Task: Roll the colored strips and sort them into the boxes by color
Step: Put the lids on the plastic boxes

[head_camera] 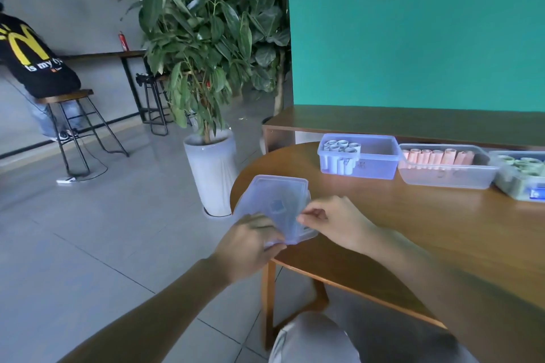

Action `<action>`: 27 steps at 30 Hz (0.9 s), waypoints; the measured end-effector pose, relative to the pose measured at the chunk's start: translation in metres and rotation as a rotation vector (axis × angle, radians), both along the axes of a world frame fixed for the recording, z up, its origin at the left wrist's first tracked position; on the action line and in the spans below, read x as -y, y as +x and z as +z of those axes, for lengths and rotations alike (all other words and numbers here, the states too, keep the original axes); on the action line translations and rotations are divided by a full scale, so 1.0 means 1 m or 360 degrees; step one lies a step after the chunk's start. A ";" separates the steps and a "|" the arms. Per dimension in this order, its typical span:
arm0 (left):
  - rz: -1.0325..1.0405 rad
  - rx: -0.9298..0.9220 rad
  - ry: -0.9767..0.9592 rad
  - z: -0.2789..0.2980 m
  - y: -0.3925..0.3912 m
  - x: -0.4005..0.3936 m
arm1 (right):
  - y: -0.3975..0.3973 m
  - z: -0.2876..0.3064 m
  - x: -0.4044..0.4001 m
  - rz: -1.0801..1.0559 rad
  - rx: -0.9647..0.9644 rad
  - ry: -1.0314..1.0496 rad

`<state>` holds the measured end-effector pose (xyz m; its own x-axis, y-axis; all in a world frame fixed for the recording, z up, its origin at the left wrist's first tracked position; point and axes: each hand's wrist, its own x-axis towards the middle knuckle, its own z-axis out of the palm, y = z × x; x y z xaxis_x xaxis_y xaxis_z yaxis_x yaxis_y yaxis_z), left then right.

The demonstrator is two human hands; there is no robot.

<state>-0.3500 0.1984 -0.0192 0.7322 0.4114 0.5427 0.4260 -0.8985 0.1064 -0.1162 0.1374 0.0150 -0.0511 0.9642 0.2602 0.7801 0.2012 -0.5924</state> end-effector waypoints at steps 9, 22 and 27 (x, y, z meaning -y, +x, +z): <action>0.0008 0.0077 -0.0114 0.013 0.013 0.008 | 0.020 0.008 0.017 -0.0154 0.0026 -0.0031; -0.0088 0.1327 -0.0908 0.148 0.065 -0.019 | 0.078 0.065 0.004 -0.0569 -0.0382 0.0535; -0.0170 0.1599 -0.1225 0.167 0.115 -0.043 | 0.124 0.091 -0.020 -0.0626 -0.0609 0.0583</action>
